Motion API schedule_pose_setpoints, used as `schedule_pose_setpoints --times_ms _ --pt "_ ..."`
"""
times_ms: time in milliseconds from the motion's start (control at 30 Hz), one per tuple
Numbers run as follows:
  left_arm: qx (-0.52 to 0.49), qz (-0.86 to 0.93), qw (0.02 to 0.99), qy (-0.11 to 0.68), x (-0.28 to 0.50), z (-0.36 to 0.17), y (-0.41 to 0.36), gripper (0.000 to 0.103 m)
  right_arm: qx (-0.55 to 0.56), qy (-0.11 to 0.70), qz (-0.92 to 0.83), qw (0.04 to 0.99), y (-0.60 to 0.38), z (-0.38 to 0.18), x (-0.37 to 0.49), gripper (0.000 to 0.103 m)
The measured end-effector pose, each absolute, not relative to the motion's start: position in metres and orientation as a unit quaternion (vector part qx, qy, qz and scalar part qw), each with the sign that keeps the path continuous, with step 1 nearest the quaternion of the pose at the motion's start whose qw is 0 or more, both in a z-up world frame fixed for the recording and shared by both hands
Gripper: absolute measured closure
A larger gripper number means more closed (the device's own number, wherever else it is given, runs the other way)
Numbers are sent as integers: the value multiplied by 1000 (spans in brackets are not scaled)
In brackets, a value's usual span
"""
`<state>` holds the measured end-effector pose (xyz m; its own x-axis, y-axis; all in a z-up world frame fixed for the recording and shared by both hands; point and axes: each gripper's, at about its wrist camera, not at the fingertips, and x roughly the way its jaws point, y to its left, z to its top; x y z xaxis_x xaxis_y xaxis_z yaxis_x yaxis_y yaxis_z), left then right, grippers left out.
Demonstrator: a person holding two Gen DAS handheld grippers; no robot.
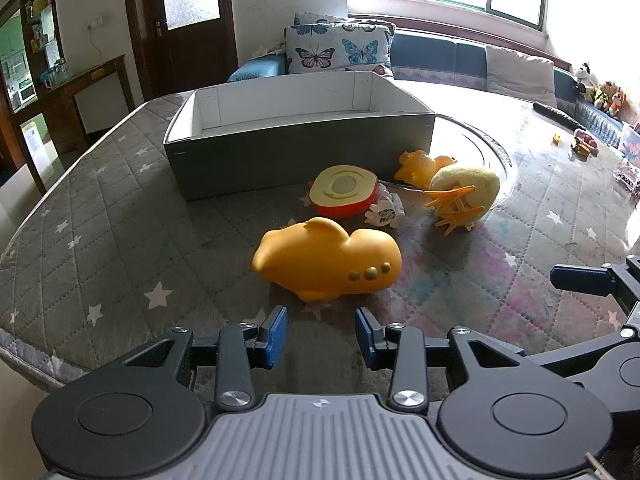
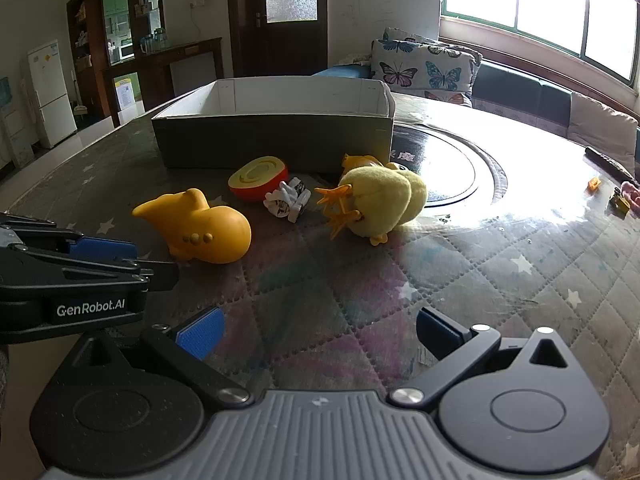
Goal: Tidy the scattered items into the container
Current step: 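Move the left tool toward the orange rubber submarine toy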
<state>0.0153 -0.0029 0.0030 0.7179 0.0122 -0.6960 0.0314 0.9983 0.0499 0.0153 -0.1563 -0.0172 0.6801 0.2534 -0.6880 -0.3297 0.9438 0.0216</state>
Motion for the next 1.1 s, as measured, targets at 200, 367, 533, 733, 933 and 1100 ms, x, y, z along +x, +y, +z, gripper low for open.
schedule_pose_setpoints --times_ms 200,367,533,733,933,1100 --pt "30 -5 928 372 18 4 -3 63 -51 368 160 915 -156 -17 18 0" --pt "31 -5 928 371 19 4 -4 63 -50 369 161 914 -156 -17 19 0" --pt "33 -4 928 370 20 4 -4 63 -50 370 161 914 -156 -17 20 0" --pt "33 -3 929 369 22 5 -4 63 -48 370 161 914 -156 -17 21 0" --pt "31 -4 928 371 24 5 -3 63 -45 370 163 913 -155 -17 24 0" --pt "29 -5 927 374 27 5 -2 63 -45 370 167 913 -154 -18 27 0"
